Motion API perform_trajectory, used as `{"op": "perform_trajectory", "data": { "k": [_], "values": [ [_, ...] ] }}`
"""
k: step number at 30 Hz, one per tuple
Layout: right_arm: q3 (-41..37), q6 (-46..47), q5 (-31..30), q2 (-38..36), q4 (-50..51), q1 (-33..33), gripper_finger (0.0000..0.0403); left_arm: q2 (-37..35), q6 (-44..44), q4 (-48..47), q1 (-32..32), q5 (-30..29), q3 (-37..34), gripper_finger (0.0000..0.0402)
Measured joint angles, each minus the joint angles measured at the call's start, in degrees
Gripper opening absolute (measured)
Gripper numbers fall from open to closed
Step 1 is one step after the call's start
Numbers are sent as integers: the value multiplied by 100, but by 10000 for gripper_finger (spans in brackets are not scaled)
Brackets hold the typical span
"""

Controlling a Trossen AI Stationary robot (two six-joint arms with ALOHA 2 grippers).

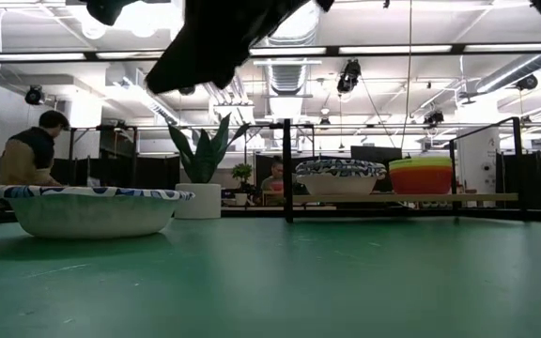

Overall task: Place and stack bowls onto a shelf
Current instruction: Stack the white patterned bowl on top of the white patterned bowl on the shelf

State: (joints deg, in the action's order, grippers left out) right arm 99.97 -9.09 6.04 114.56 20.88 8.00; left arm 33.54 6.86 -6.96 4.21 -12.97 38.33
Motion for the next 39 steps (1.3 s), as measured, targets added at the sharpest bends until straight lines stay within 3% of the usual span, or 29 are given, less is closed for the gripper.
{"op": "perform_trajectory", "data": {
  "k": [6,11,15,21,28,36,39],
  "values": [
    [361,-39,-2,573,3,-29,77,-26,21,-97,0,0,0,114],
    [866,-8,86,996,385,-51,120,-30,103,-96,0,0,0,114],
    [1277,-252,527,1335,773,-51,149,-26,121,-100,0,0,0,114],
    [1478,-378,631,1696,905,-87,155,-26,123,-99,-2,0,0,114],
    [1482,-381,601,1919,923,-145,130,-24,127,-100,-2,0,0,114],
    [1482,-403,599,1896,935,-184,30,-15,167,-103,-2,0,0,114],
    [1502,-460,597,1846,1041,-182,14,-15,167,-105,-2,0,0,114]
  ]
}}
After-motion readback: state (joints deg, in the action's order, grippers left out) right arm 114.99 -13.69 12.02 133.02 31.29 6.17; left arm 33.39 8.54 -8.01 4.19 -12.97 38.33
